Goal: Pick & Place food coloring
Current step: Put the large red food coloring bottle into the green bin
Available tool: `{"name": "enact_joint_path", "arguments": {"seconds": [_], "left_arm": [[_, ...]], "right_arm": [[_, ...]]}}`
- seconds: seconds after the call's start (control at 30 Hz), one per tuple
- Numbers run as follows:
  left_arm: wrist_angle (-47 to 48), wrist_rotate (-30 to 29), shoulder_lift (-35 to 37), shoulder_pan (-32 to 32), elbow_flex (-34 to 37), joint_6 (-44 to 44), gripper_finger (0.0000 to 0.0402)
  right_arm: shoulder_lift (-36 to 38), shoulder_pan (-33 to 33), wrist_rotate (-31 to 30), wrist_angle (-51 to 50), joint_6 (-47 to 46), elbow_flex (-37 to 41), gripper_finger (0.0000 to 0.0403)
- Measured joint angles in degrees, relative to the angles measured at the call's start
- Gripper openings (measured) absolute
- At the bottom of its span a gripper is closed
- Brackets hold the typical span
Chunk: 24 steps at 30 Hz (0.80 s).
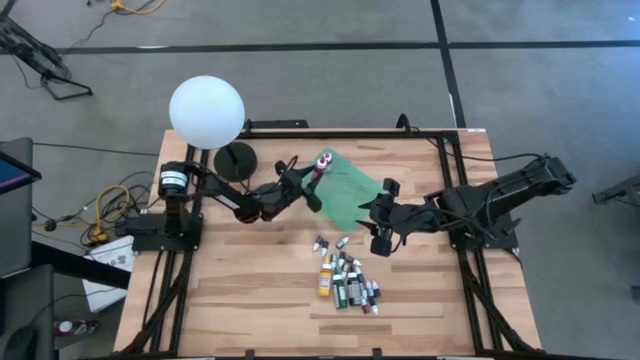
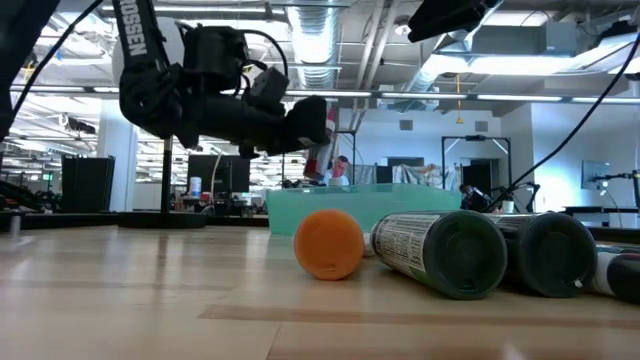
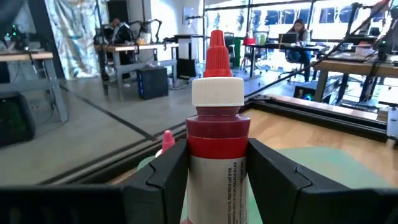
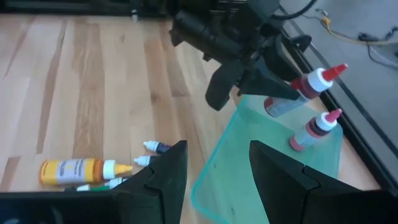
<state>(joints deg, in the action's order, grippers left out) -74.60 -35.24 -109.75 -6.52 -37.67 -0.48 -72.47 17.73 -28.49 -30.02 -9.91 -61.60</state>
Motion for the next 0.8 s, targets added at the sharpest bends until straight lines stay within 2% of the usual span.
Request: {"name": "enact_joint_path", "arguments": {"seconds": [0.27,0.47,0.8], "left_arm": [[0.83,-2.95,-0.05,-1.91,0.00,-1.94,0.0145],[5.19,-1.56,-0.05,-3.08,0.00,-6.14,0.0145],[7.23,1.91,-0.05,-4.91,0.02,-9.20,0.0145]], "right_arm": [[-0.54,-3.90,-0.16,0.30,-3.12,0.00,0.0164],[-4.97,-6.79,0.08,2.78,-3.34,0.02,0.0164],[-10.74,-11.42,2.25,4.52,-3.02,0.02,0.0164]]}}
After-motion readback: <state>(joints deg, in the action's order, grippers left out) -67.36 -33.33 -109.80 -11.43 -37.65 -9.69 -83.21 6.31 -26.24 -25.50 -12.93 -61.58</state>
